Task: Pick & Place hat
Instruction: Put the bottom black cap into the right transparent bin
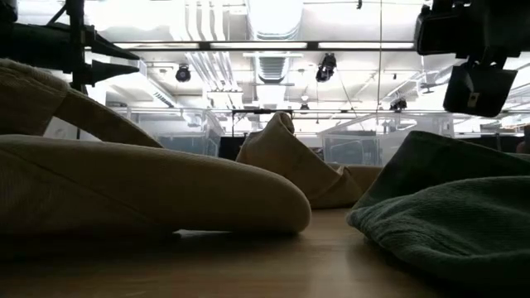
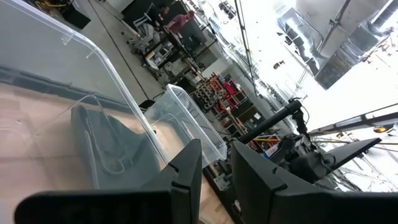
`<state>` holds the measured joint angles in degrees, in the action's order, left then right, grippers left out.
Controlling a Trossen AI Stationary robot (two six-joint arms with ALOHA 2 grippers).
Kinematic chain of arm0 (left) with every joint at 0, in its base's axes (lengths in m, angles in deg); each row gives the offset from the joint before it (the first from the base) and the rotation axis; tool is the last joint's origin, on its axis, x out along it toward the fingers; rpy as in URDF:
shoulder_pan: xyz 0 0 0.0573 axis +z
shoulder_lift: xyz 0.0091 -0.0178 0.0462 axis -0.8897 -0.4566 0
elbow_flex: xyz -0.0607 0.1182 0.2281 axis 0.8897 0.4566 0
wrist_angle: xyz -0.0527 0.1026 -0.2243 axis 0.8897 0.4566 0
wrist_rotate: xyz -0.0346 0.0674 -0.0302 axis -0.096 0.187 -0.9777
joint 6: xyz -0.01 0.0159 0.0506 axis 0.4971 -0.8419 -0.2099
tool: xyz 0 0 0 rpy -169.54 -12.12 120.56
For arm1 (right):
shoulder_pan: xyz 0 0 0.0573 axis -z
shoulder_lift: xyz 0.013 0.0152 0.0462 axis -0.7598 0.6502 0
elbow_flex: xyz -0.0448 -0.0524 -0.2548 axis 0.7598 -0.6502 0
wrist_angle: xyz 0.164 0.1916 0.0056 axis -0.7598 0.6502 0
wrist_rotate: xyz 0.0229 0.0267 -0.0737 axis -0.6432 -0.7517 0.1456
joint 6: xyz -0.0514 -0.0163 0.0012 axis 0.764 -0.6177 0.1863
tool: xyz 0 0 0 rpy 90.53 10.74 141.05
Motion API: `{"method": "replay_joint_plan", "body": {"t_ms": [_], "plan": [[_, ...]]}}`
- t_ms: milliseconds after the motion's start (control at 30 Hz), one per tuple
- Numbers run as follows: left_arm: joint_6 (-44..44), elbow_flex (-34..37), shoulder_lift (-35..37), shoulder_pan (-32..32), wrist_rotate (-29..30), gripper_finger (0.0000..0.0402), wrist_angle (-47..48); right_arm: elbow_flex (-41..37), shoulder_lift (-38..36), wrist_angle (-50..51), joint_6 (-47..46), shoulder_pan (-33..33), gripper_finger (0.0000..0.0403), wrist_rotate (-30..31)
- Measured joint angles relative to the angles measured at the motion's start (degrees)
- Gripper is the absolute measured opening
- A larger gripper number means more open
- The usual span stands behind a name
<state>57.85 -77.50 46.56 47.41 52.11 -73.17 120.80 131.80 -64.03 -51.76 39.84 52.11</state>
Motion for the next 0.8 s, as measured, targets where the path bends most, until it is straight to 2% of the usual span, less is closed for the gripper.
{"method": "replay_joint_plan", "body": {"t_ms": [367,600,800], "plan": [[0.5,0.0,0.0,0.0,0.3,0.008,0.0,7.1,20.1,0.2,7.2,-5.0,0.0176,0.0],[0.5,0.0,0.0,0.0,0.8,0.008,-0.6,9.0,28.6,0.5,8.5,-8.0,0.0167,-0.1],[0.5,0.0,0.1,0.0,0.9,0.008,-0.6,9.4,32.0,0.3,8.0,-9.0,0.0146,-0.3]]}}
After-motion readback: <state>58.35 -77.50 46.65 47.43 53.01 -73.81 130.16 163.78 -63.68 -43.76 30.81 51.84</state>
